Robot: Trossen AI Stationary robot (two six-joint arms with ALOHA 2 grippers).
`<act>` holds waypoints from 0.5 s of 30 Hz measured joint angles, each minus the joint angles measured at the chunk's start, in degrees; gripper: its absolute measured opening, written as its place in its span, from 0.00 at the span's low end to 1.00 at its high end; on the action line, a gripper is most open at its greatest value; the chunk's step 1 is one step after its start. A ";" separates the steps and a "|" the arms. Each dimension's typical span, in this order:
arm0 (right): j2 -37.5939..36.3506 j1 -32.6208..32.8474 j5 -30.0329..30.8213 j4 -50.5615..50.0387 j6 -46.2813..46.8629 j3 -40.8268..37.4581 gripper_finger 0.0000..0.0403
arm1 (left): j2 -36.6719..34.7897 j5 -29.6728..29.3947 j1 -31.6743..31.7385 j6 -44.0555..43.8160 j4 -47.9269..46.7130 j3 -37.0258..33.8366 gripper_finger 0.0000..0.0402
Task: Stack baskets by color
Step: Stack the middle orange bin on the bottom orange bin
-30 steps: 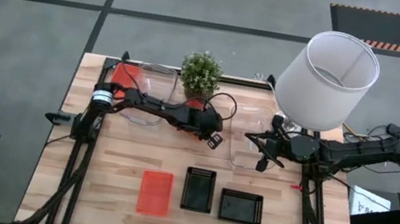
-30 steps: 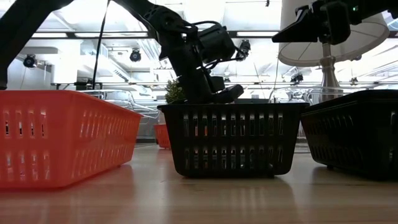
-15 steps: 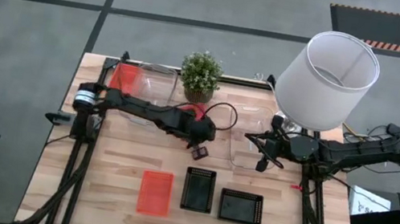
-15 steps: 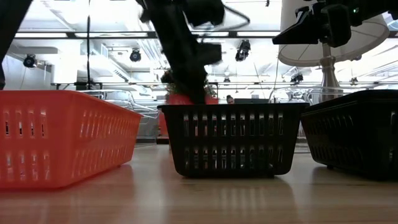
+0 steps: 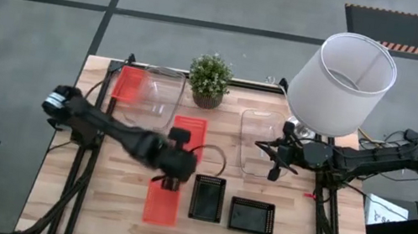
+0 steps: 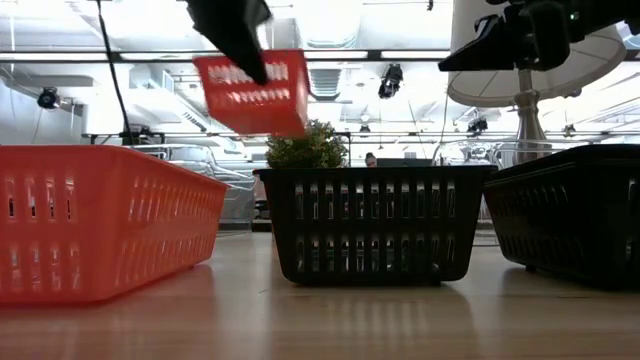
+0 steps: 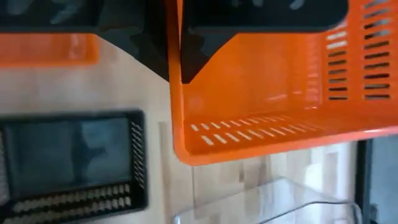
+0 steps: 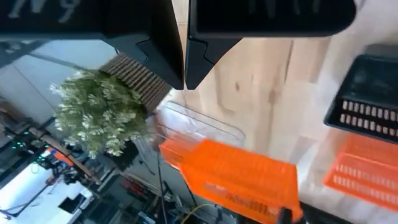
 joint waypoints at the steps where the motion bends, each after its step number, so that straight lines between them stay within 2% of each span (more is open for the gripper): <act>1: 0.05 0.00 -0.66 0.92 0.23 -0.10 0.02 | -0.32 -0.87 -1.47 -0.16 -1.50 0.00 0.00; 5: 0.16 -0.02 -6.32 5.94 -2.29 -1.12 0.02 | -0.65 -1.21 -7.09 -0.37 -4.89 -0.02 0.00; 8: 0.17 0.00 -10.11 11.86 -5.64 -2.27 0.02 | -0.65 -0.72 -10.16 -3.68 -4.89 -0.12 0.00; 11: 0.13 0.00 -10.56 16.57 -7.03 -3.38 0.02 | -0.65 1.52 -12.64 -9.00 -4.88 -0.81 0.00; 15: 0.13 0.00 -10.95 17.69 -6.10 -4.67 0.02 | -0.65 1.78 -16.42 -17.86 -3.33 -1.70 0.00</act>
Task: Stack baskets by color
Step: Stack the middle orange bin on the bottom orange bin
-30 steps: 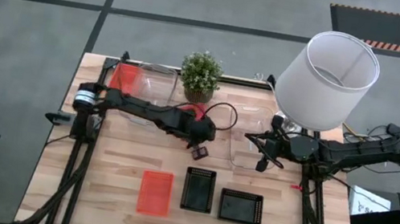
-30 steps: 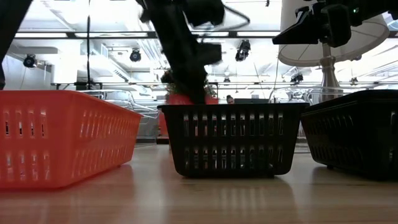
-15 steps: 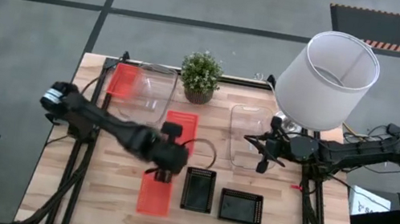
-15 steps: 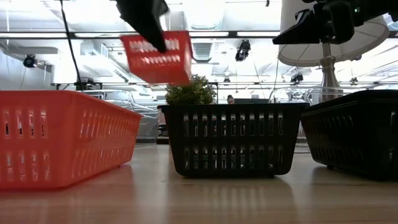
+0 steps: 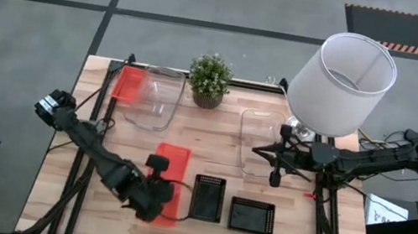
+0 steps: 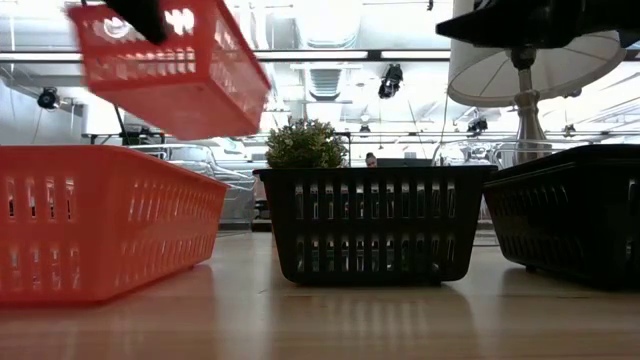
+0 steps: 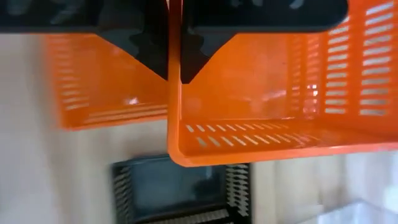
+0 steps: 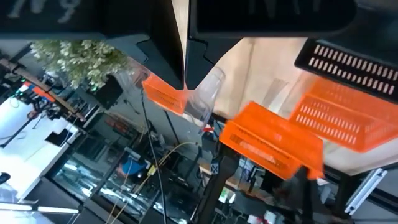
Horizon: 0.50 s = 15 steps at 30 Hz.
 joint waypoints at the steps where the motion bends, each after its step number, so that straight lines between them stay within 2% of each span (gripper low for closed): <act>1: 0.00 0.00 -0.01 0.02 0.31 -0.27 0.02 | 0.16 0.04 -0.81 -2.09 0.87 -0.27 0.00; 7: 0.00 0.00 0.00 2.29 -0.43 -1.85 0.02 | 1.79 -0.81 -3.29 -4.95 5.32 -0.05 0.00; 15: 0.26 0.00 0.02 6.42 -1.32 -3.87 0.02 | 2.49 -0.25 -3.70 -6.47 5.42 0.39 0.00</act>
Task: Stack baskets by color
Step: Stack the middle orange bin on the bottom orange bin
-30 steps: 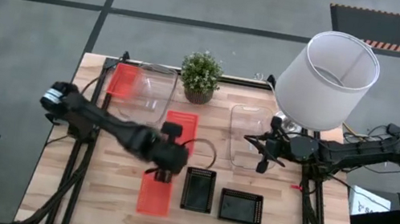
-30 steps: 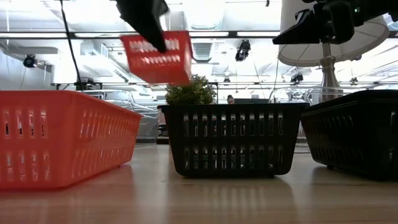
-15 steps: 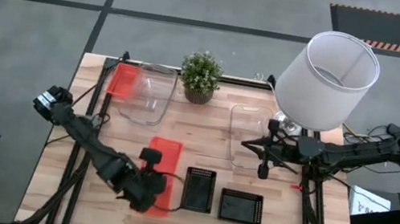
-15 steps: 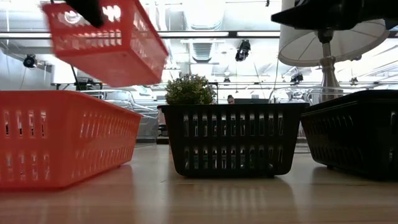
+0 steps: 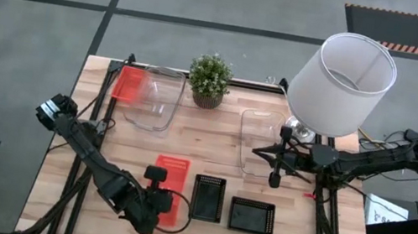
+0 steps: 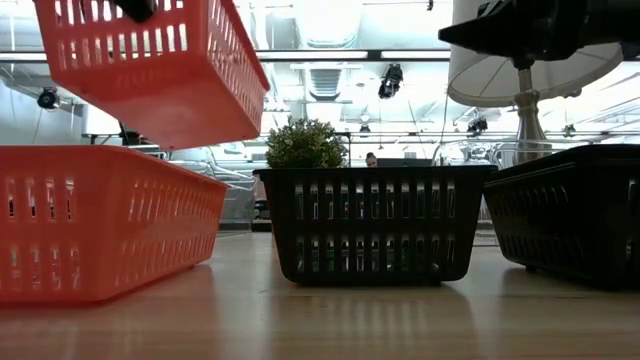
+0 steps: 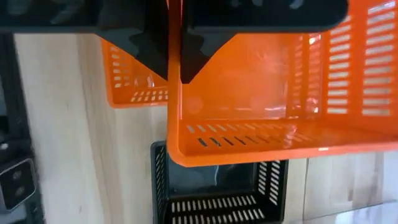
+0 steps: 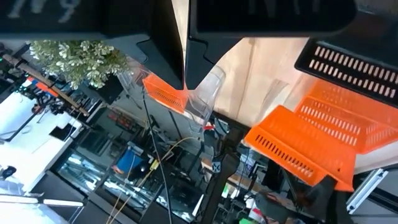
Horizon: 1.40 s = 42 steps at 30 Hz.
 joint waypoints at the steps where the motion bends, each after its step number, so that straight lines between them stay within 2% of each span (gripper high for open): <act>1: 0.06 0.00 0.00 0.34 -0.08 -0.02 0.02 | 0.00 0.10 -0.04 -0.23 -0.32 0.33 0.00; 7: 0.49 0.00 0.03 0.38 0.10 -0.03 0.02 | 0.00 2.51 -1.08 -4.06 -0.62 3.40 0.00; 13: 0.54 0.00 0.02 0.66 0.24 -0.06 0.02 | 0.00 3.59 -3.26 -11.69 -2.11 6.52 0.00; 20: 0.54 0.00 0.02 0.63 0.13 -0.06 0.02 | 0.71 3.99 -5.73 -17.01 -2.41 6.61 0.00; 42: 0.54 0.00 0.00 0.61 1.16 -0.06 0.02 | 8.86 1.32 -6.54 -13.23 -3.47 6.41 0.00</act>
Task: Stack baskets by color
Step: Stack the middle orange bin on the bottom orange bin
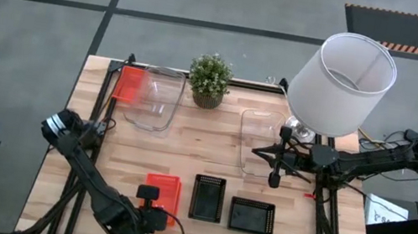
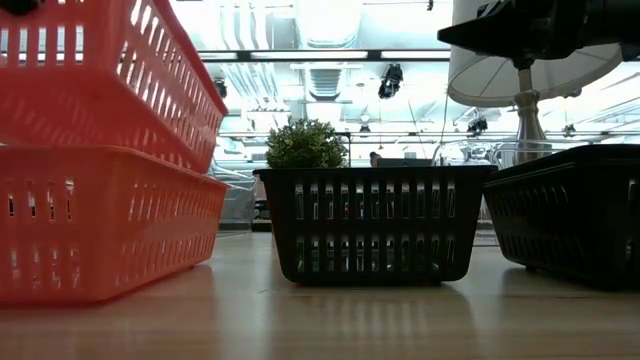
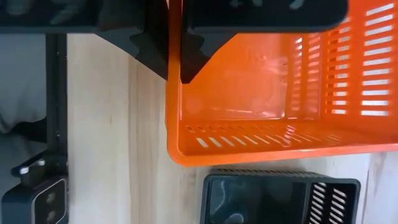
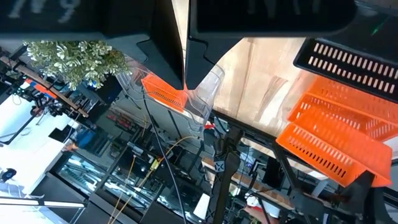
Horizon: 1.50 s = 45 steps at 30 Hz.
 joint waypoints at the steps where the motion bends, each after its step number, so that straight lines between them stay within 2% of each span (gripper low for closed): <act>1: 0.00 0.00 0.00 0.02 0.00 0.00 0.02 | 0.15 0.00 0.00 -0.09 0.00 -0.13 0.00; 15: 0.00 0.00 0.00 -0.04 0.63 0.00 0.02 | 0.72 -0.22 0.02 0.24 0.11 -0.63 0.01; 19: 0.00 0.00 0.00 -0.03 0.63 0.00 0.02 | 0.72 -0.75 0.13 1.29 0.45 -0.63 0.08; 27: 0.00 0.00 0.00 -0.04 1.22 0.00 0.02 | 0.45 -1.45 0.24 3.25 0.40 -0.61 0.28; 31: 0.00 0.00 0.00 -0.02 1.22 0.00 0.02 | -1.27 0.12 0.24 3.05 -0.04 -0.23 0.33; 34: -0.02 0.00 0.00 -0.16 1.73 0.00 0.02 | -2.46 1.40 0.24 2.87 -0.24 -0.34 0.34; 39: -0.02 0.15 -1.45 -1.59 2.40 -0.02 0.02 | -4.01 -3.01 0.18 7.12 -0.41 -0.61 0.34; 45: 0.00 0.15 -1.53 -1.91 3.50 -0.26 0.02 | -4.55 -2.50 0.61 7.18 -0.88 -0.61 0.34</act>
